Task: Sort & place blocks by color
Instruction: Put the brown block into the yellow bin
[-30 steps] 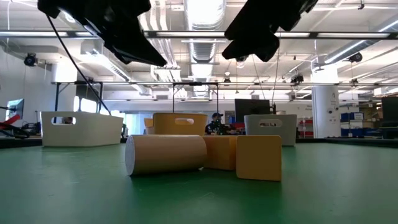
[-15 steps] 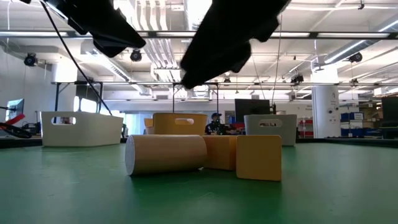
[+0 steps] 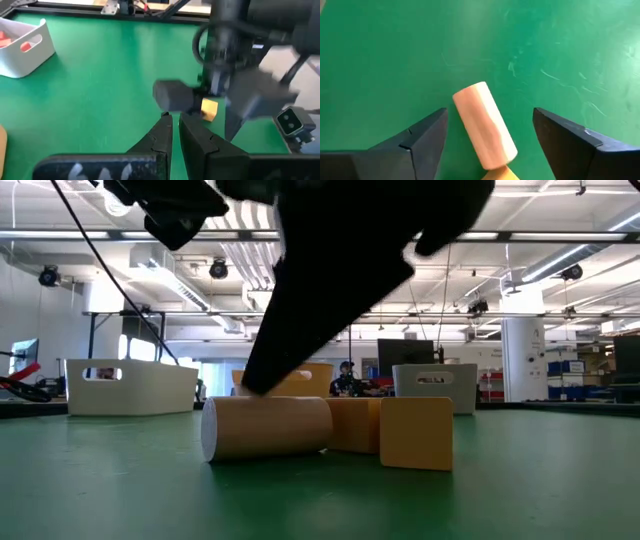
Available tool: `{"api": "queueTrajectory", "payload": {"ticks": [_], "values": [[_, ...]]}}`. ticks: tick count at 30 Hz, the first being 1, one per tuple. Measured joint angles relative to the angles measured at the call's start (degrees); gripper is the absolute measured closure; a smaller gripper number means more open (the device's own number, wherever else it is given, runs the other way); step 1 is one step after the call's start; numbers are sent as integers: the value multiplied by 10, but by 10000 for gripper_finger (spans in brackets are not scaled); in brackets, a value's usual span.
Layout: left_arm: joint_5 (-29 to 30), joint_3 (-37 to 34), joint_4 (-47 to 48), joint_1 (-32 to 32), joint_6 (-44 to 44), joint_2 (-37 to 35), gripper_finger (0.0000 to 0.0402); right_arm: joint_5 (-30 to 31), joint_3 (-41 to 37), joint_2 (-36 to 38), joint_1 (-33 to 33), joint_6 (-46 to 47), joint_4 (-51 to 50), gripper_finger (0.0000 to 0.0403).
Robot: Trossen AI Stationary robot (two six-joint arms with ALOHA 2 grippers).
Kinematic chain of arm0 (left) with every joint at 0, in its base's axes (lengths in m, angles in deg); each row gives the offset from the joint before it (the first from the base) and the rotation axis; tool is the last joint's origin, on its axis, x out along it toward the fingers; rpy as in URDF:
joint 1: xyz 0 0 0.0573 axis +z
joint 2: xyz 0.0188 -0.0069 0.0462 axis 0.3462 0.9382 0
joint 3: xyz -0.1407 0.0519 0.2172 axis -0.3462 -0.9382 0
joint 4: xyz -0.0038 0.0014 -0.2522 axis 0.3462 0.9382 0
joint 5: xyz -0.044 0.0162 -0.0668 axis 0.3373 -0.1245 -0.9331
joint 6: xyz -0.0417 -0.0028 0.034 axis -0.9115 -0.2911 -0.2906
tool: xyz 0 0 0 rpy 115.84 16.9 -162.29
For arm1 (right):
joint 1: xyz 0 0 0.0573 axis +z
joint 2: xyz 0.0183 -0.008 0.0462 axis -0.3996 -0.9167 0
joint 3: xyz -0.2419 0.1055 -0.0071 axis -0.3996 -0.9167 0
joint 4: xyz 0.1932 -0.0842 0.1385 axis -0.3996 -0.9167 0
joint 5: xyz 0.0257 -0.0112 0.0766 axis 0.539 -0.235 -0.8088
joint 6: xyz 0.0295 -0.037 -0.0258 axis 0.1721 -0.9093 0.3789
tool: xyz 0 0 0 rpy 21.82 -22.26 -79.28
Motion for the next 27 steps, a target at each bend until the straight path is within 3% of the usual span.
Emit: {"api": "queueTrajectory", "payload": {"ticks": [4,8,17,23,27], "values": [[0,-1,-1,0,3,-15,387,-1,26,-31,-2,-8,-29,117],[0,-1,-2,0,15,-19,387,-5,32,-40,-6,-10,-33,146],[0,-1,-2,1,30,-19,387,-11,31,-41,-22,-14,-35,296],[0,1,-3,2,33,-19,387,2,31,-29,-27,-54,-45,297],[0,1,-7,2,33,-18,386,72,31,4,-28,-80,-75,297]]}}
